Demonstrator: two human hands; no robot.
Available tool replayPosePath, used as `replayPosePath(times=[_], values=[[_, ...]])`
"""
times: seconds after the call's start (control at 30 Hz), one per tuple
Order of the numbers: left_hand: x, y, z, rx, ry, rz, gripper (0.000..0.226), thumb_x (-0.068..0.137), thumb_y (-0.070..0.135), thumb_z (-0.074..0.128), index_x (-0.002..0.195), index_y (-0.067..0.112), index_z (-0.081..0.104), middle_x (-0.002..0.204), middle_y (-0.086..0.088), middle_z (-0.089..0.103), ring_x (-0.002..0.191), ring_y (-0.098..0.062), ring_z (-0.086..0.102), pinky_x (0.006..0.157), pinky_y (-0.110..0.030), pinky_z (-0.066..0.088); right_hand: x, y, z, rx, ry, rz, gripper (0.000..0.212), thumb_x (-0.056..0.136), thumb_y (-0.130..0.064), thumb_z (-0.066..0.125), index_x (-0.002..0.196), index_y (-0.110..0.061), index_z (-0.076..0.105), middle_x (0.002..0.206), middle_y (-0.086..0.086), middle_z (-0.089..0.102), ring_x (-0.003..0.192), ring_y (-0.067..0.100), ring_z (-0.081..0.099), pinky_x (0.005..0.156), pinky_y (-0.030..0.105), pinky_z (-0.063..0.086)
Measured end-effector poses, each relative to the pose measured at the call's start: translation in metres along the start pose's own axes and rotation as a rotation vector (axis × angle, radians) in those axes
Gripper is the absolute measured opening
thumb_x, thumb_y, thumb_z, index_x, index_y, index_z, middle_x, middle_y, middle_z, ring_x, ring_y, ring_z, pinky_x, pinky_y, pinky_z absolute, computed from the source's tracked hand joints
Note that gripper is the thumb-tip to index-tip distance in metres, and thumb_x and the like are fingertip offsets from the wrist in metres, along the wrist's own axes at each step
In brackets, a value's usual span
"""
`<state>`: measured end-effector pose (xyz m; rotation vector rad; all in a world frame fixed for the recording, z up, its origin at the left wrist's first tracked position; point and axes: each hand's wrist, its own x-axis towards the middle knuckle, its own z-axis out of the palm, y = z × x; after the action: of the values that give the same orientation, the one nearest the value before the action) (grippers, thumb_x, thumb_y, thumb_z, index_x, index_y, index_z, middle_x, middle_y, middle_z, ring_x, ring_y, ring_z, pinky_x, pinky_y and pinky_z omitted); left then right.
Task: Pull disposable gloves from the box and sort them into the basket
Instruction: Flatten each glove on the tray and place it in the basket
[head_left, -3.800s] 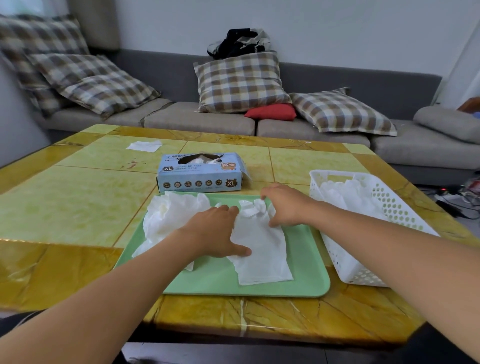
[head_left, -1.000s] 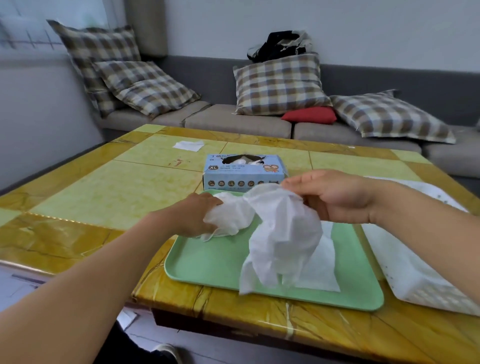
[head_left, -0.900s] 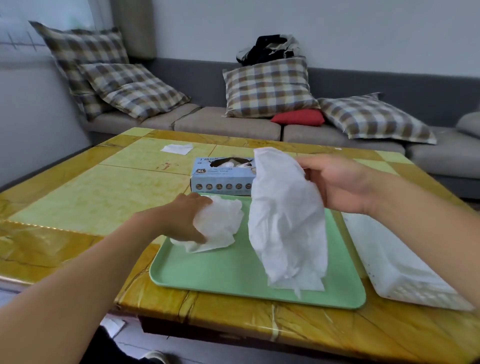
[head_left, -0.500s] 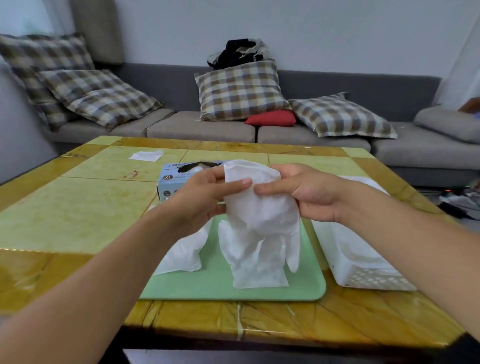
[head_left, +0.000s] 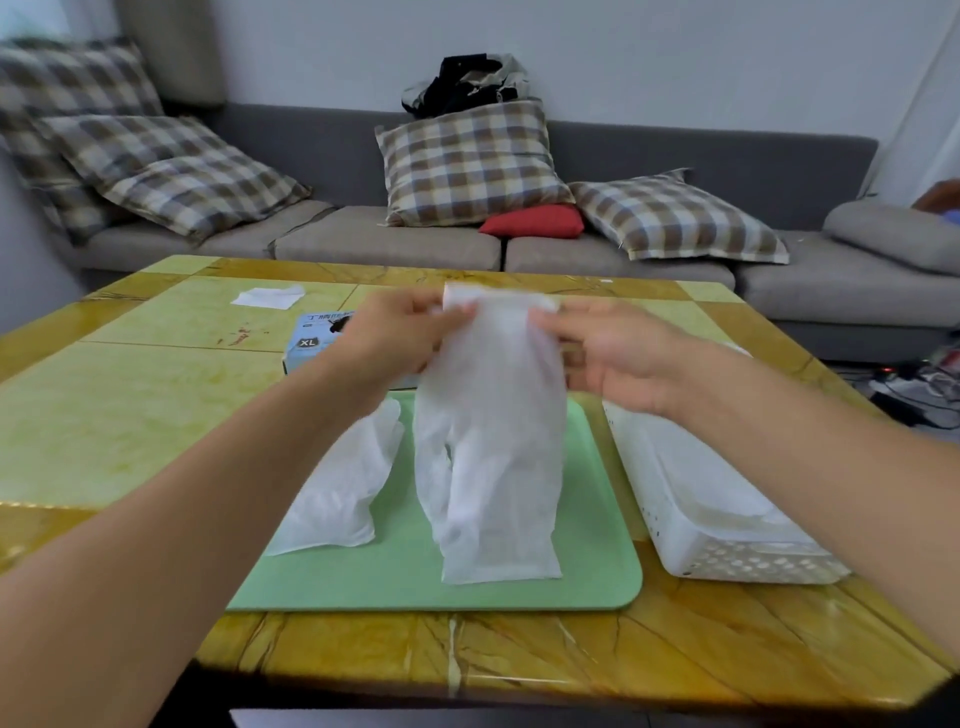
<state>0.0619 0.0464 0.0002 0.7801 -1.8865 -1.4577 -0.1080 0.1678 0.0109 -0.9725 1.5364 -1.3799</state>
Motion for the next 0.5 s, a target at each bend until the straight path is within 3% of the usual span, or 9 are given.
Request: replayPosePath(times=[0.1,0.17,0.23,0.3,0.4,0.5], values=[[-0.004,0.035,-0.007,-0.034,0.132,0.5,0.009,0.096,0.017,0.067,0.098,0.019,0.076,0.093,0.007,0.078,0.087,-0.01,0.073,0.083,-0.024,0.057,-0.005,-0.036,-0.005,-0.065,0.059,-0.467,0.008,0.097,-0.015,0.064,0.096,-0.012,0.071,0.095,0.005,0.072,0.086,0.017,0.068,0.081,0.033,0.057],[-0.01,0.036,-0.011,0.086,0.143,0.63,0.01,0.095,0.019,0.068,0.102,0.02,0.075,0.094,0.013,0.077,0.089,-0.005,0.073,0.082,-0.02,0.056,-0.011,-0.037,-0.006,-0.205,0.093,-0.632,0.005,0.094,-0.013,0.069,0.091,-0.013,0.074,0.09,0.004,0.075,0.085,0.013,0.067,0.083,0.033,0.057],[-0.012,0.013,-0.015,0.252,0.017,0.57,0.006,0.092,0.024,0.072,0.095,0.023,0.077,0.085,0.014,0.077,0.079,-0.003,0.071,0.074,-0.02,0.055,-0.01,-0.012,-0.005,-0.466,0.069,-0.612,0.009,0.09,-0.013,0.074,0.088,-0.004,0.073,0.088,0.013,0.074,0.078,0.01,0.064,0.076,0.031,0.054],[-0.015,-0.023,-0.017,0.527,-0.194,0.393,0.01,0.09,0.028,0.074,0.083,0.021,0.076,0.07,0.016,0.07,0.063,0.0,0.061,0.063,-0.02,0.047,-0.009,0.024,-0.006,-0.718,-0.041,-0.41,0.014,0.088,-0.015,0.077,0.087,-0.002,0.072,0.089,0.014,0.073,0.075,0.008,0.062,0.077,0.031,0.053],[-0.024,-0.071,-0.012,0.856,-0.552,0.243,0.006,0.089,0.024,0.076,0.088,0.019,0.077,0.077,0.013,0.072,0.069,0.0,0.064,0.071,-0.023,0.052,-0.009,0.063,-0.008,-1.164,-0.343,-0.178,0.009,0.089,-0.02,0.076,0.094,-0.013,0.076,0.097,-0.003,0.074,0.092,0.008,0.067,0.089,0.036,0.054],[-0.033,-0.082,-0.001,0.895,-0.581,0.279,0.009,0.088,0.021,0.075,0.095,0.023,0.079,0.088,0.012,0.076,0.078,0.002,0.065,0.076,-0.018,0.054,-0.012,0.065,-0.007,-1.196,-0.407,-0.189,0.009,0.088,-0.014,0.072,0.089,-0.022,0.075,0.09,-0.013,0.073,0.09,0.005,0.068,0.085,0.032,0.055]])
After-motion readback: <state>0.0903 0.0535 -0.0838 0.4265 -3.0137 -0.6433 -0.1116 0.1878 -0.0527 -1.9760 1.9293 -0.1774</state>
